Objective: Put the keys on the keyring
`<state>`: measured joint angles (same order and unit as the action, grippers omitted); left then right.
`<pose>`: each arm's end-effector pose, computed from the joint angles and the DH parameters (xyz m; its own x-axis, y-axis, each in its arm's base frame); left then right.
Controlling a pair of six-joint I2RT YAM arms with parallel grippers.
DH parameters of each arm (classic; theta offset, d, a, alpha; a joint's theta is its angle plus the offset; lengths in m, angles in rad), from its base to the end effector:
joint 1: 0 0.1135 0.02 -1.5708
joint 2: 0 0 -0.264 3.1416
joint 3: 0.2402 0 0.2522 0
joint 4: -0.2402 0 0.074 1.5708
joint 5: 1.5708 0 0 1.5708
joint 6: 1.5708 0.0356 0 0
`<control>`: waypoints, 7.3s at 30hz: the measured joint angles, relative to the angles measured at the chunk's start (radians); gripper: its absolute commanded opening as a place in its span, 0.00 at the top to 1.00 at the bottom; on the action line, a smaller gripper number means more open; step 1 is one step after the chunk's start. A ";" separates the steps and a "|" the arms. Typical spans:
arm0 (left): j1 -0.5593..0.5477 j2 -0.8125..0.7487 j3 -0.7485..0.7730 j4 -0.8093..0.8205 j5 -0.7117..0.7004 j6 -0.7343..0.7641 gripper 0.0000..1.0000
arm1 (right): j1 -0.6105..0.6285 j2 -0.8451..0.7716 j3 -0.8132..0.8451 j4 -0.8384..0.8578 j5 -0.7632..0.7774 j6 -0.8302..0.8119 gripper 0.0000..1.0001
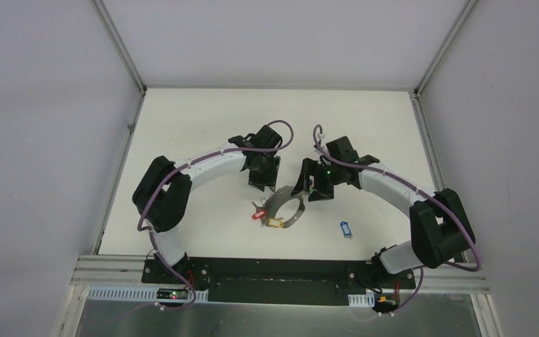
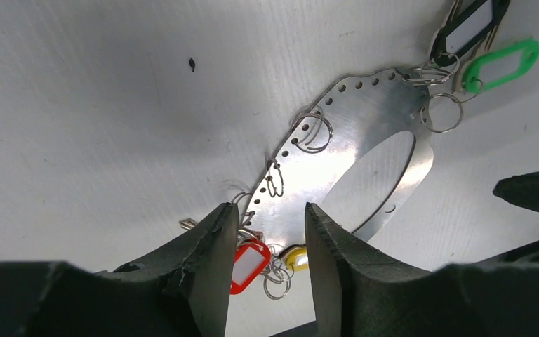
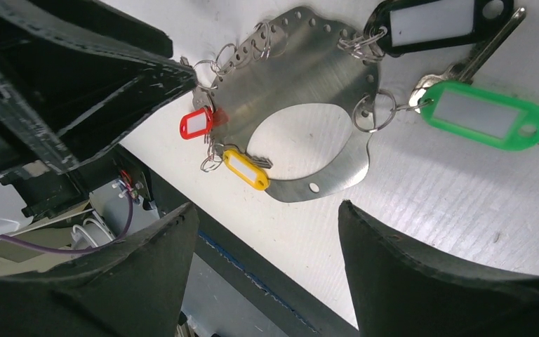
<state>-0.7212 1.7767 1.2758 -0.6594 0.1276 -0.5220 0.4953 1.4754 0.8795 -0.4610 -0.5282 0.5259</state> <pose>0.2683 -0.2419 0.2067 -0.9425 0.1701 -0.2877 0.2574 0.9185 -0.3001 0.2403 0.1502 0.1973 -0.9781 -0.0356 -0.2048 -0.1589 0.7632 0.6263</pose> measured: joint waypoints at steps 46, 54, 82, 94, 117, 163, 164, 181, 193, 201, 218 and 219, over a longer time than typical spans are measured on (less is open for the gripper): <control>-0.089 0.083 0.049 -0.051 -0.101 0.068 1.00 | -0.001 -0.129 -0.010 -0.074 0.005 -0.021 0.22; -0.110 -0.090 -0.004 -0.045 -0.099 0.076 1.00 | -0.005 -0.248 -0.012 -0.087 0.032 -0.050 0.19; -0.158 -0.535 -0.294 0.207 0.345 0.419 1.00 | -0.008 -0.907 -0.305 0.298 -0.117 -0.402 0.14; -0.216 -0.668 -0.416 0.441 0.431 0.595 1.00 | 0.015 -0.772 -0.333 0.535 -0.348 -0.403 0.45; -0.288 -0.682 -0.441 0.504 0.413 0.726 1.00 | 0.188 -0.669 -0.405 0.637 -0.397 -0.469 0.72; -0.301 -0.882 -0.777 0.924 0.282 0.572 0.65 | 0.209 -0.753 -0.499 0.661 -0.281 -0.516 1.00; -0.301 -0.871 -0.777 0.944 0.290 0.568 0.65 | 0.209 -0.753 -0.499 0.666 -0.283 -0.514 1.00; -0.301 -0.783 -0.773 1.012 0.329 0.560 1.00 | 0.209 -0.756 -0.499 0.684 -0.291 -0.494 1.00; -0.301 -0.804 -0.773 0.998 0.338 0.559 1.00 | 0.209 -0.757 -0.498 0.680 -0.254 -0.469 0.65; -0.301 -0.822 -0.772 0.991 0.347 0.559 1.00 | 0.209 -0.758 -0.470 0.640 -0.250 -0.474 0.74; -0.300 -0.814 -0.755 0.974 0.351 0.558 1.00 | 0.209 -0.700 -0.441 0.618 -0.296 -0.493 1.00; -0.300 -0.814 -0.755 0.974 0.351 0.558 1.00 | 0.209 -0.700 -0.441 0.618 -0.297 -0.494 1.00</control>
<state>-1.0214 0.9630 0.5213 0.3149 0.4782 0.0360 0.7048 0.7753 0.4385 0.1570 -0.8249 0.0315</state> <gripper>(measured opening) 0.008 0.009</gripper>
